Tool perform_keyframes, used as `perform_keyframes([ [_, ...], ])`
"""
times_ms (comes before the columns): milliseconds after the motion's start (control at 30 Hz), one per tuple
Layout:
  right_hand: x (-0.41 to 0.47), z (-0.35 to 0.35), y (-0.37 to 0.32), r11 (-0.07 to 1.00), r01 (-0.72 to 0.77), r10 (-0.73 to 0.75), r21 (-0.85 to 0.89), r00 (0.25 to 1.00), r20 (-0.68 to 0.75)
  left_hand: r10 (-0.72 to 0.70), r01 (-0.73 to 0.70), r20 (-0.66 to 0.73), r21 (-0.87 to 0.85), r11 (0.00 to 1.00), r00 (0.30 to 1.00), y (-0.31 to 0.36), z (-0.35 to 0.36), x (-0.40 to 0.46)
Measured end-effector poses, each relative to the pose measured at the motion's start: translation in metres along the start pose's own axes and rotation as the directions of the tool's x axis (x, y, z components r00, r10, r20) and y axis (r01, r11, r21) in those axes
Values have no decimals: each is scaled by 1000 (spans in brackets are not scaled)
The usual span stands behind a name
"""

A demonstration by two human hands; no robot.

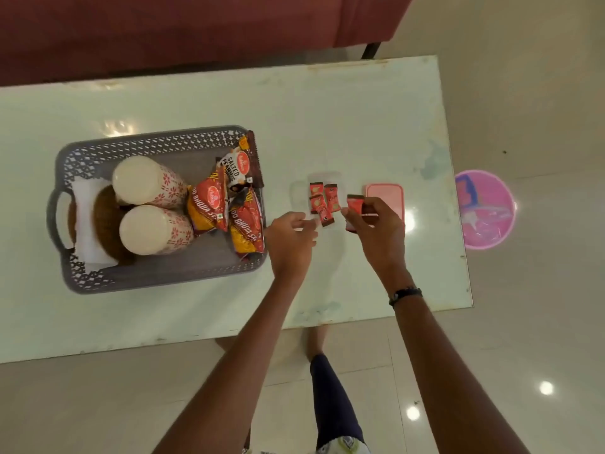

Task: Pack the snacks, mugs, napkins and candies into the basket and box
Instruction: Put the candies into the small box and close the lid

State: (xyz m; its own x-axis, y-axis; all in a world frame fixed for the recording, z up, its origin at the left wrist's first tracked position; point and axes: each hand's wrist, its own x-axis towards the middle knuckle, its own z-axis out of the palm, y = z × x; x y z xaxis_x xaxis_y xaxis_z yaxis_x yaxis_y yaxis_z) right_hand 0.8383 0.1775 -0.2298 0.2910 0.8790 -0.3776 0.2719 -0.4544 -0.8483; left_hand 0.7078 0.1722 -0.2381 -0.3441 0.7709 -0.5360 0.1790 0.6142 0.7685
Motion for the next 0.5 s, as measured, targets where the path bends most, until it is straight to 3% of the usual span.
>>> perform_keyframes([
  [100,14,9,-6,995,69,-65,-76,996,64,48,-46,-24,73,996,999,-3,-1,0],
  [200,23,6,4,985,62,-67,-161,997,-24,98,-92,-44,116,989,994,-5,2,4],
  [333,32,-14,37,916,-63,-19,-396,980,-199,138,-130,-38,167,977,990,-1,7,10],
  [500,42,-26,53,820,-222,113,-527,966,-231,94,-97,21,138,986,995,1,11,22],
])
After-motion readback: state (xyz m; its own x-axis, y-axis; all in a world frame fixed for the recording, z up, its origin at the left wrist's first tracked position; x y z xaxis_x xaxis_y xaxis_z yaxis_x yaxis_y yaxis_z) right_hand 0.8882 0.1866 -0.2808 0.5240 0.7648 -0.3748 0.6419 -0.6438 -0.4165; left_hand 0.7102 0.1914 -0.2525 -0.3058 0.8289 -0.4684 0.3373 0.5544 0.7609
